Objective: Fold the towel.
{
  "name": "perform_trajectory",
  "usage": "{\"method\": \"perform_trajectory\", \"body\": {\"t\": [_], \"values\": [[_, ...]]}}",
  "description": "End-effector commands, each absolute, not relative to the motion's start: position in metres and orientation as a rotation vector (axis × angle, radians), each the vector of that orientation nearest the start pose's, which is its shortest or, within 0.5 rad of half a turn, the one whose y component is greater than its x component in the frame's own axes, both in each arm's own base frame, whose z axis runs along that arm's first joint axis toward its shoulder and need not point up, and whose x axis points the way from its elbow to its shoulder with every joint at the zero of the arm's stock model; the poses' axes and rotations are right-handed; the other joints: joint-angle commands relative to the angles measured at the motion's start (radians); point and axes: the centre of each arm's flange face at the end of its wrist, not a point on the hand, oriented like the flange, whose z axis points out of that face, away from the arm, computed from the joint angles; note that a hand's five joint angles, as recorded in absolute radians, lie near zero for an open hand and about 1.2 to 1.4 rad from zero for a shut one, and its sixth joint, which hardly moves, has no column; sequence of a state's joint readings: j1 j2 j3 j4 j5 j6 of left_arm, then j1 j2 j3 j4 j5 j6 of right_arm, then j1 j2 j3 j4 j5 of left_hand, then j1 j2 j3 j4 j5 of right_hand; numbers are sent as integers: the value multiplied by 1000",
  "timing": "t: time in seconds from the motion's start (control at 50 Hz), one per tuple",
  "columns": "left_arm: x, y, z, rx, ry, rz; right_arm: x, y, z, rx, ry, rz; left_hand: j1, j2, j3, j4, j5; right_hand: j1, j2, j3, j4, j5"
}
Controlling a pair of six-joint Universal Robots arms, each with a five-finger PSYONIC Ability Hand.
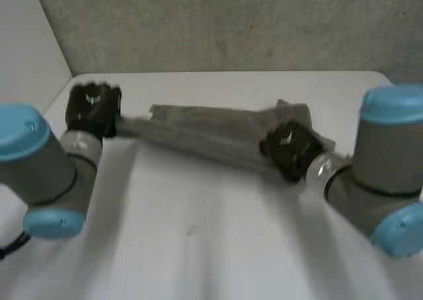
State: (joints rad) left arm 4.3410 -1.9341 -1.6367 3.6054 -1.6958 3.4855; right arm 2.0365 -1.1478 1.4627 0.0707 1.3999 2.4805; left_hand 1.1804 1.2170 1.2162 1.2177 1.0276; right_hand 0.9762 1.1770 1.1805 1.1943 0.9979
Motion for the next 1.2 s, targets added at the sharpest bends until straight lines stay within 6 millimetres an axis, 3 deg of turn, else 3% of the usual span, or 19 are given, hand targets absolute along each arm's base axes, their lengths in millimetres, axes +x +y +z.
{"method": "perform_trajectory", "body": {"t": [0.02,0.06,0.08,0.1,0.12,0.14,0.16,0.26,0.3,0.38,0.44,0.52,0.62,0.8,0.84,1.0,1.2], "values": [[-234,-277,186,656,2129,-2112,294,-228,159,-1435,2142,-1518,216,179,180,179,194,420,219,216,202,224],[-232,-272,189,656,2125,-2118,294,-227,160,-1386,2155,-1504,216,179,180,179,194,360,159,156,142,164],[-230,-267,191,656,2122,-2122,293,-228,162,-1330,2173,-1497,216,179,180,179,194,37,-164,-167,-181,-159],[-230,-266,192,656,2122,-2123,293,-228,162,-1330,2174,-1497,216,179,180,179,194,34,-167,-171,-184,-163],[-229,-262,195,658,2117,-2128,291,-229,168,-1276,2184,-1505,216,179,180,179,194,-321,-522,-525,-539,-517],[-229,-262,195,658,2117,-2128,291,-229,168,-1275,2185,-1505,216,179,180,179,194,-325,-525,-529,-543,-521],[-228,-257,200,655,2107,-2141,290,-229,174,-1232,2183,-1519,216,179,180,179,194,-484,-685,-689,-703,-681],[-226,-247,214,647,2065,-2189,281,-238,195,-1120,2176,-1590,216,179,180,179,194,-504,-704,-708,-722,-700],[-225,-244,216,647,2059,-2196,265,-257,207,-1054,2201,-1661,216,179,180,179,194,-501,-702,-705,-719,-697],[-223,-237,212,662,2073,-2177,255,-273,219,-1032,2196,-1731,216,179,180,179,194,-486,-687,-690,-704,-682],[-222,-233,206,676,2092,-2154,253,-282,231,-1095,2155,-1789,216,179,180,179,194,-460,-661,-664,-678,-656],[-221,-229,201,687,2113,-2133,257,-287,231,-1214,2124,-1773,216,179,180,179,194,-445,-646,-649,-663,-641],[-219,-224,194,697,2135,-2104,267,-312,209,-1387,2128,-1726,216,179,180,179,194,-401,-602,-605,-619,-597],[-218,-221,193,701,2139,-2099,282,-338,181,-1518,2078,-1725,216,179,180,179,194,-372,-572,-576,-590,-568],[-218,-221,192,703,2141,-2098,286,-346,165,-1562,2075,-1712,216,179,180,179,194,-372,-572,-576,-590,-568],[-218,-218,189,712,2152,-2085,293,-354,130,-1751,2027,-1665,216,179,180,179,194,-374,-575,-579,-593,-571],[-218,-218,189,710,2152,-2085,297,-357,118,-1842,2010,-1669,216,179,180,179,194,-337,-537,-541,-555,-533]]}}
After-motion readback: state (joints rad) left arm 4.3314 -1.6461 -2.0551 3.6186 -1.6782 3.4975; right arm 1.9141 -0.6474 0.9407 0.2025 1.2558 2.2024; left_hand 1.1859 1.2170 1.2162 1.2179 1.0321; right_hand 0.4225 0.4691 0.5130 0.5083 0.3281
